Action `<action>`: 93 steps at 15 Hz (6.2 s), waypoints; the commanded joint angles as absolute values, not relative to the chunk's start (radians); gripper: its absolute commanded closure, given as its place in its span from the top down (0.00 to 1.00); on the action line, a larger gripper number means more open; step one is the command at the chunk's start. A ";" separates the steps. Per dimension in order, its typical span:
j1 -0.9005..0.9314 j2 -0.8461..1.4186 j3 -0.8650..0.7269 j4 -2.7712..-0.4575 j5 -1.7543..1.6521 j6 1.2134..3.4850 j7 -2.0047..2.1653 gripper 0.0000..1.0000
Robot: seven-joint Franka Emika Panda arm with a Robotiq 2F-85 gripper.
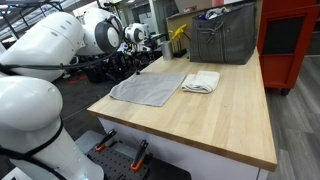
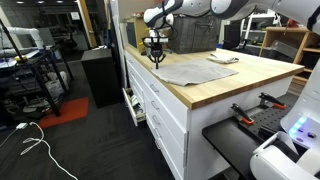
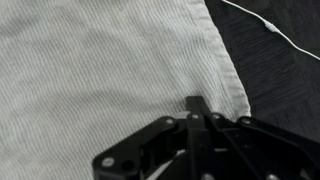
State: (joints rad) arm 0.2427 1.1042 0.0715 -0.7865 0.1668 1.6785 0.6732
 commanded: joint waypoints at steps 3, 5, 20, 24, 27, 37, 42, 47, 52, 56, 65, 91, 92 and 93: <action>0.216 1.017 0.073 -0.860 0.174 1.703 0.647 0.00; 0.212 0.960 0.070 -0.918 0.170 1.712 0.646 0.00; 0.203 0.521 0.065 -1.562 0.186 1.829 0.543 0.27; 0.214 0.583 0.060 -1.473 0.183 1.783 0.550 0.31; 0.221 0.601 0.060 -1.466 0.183 1.783 0.552 0.41; 0.247 0.489 0.033 -1.848 0.166 2.244 0.693 0.73; 0.272 0.357 0.055 -2.106 0.212 2.516 0.776 0.43; 0.288 0.224 0.072 -2.274 0.198 2.636 0.861 0.55; 0.276 0.105 0.098 -2.362 0.198 2.613 0.912 0.76; 0.260 0.034 0.147 -2.422 0.283 2.569 0.880 1.00; 0.257 0.013 0.227 -2.557 0.695 2.549 0.757 1.00; 0.254 -0.009 0.224 -2.628 1.400 2.581 0.111 0.00; 0.253 -0.018 0.223 -2.632 1.405 2.550 0.086 0.34; 0.254 -0.023 0.223 -2.637 1.386 2.536 0.086 0.30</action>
